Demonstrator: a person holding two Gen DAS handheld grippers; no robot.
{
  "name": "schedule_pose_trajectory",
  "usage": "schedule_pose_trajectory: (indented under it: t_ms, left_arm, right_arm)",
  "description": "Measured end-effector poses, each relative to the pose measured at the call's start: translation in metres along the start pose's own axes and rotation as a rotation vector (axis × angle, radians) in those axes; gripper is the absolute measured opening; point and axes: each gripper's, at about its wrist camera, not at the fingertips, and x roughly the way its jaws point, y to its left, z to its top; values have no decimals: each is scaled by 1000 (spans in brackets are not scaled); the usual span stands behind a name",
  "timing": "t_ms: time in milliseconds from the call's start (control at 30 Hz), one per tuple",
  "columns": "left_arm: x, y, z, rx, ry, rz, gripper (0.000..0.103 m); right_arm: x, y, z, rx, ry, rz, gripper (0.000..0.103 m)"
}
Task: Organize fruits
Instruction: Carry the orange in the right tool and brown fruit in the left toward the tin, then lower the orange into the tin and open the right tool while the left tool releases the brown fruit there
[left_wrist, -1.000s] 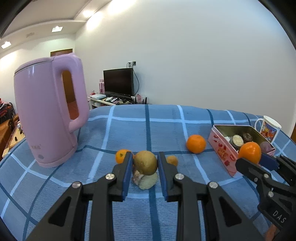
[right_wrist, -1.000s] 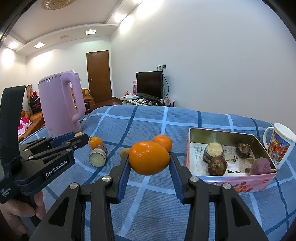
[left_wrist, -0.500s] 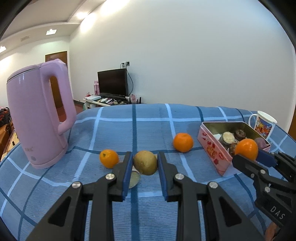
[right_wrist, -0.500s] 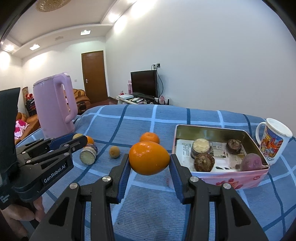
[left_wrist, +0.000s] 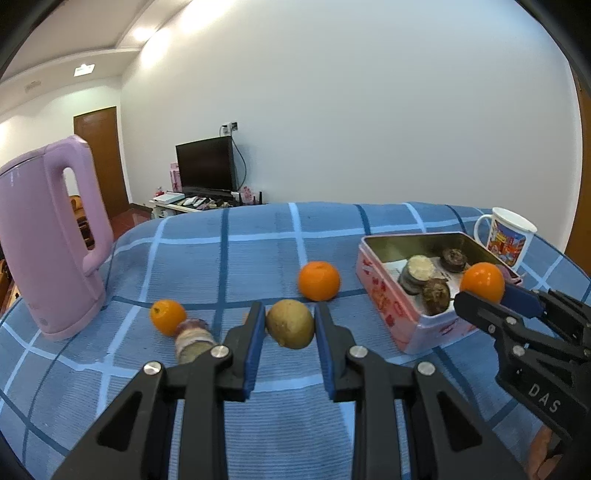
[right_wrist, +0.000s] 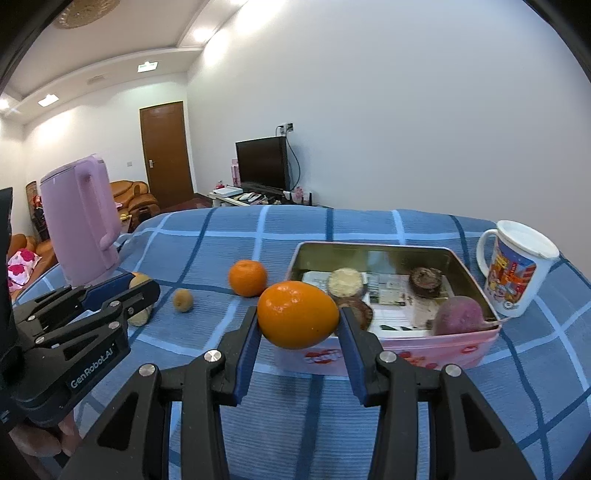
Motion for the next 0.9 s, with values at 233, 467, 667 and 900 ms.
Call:
schedule_pose_trajectory:
  t_ms: [233,467,667,900]
  left_arm:
    - [5,-20,4,14,2,-23,29]
    - [9,-44,8,41,-9,-46,29]
    - [15,-59,12,48,-9,-65,29]
    - [25,-73,19,47,-9,-91,29]
  right_arm:
    - [-3,-23,1,11,0,-43,44]
    - [-3,-52,2,41,6,-95,44]
    - [-4,-71,3,50,0,-129,44]
    - [-3,-94,6,58,-8,-172,44]
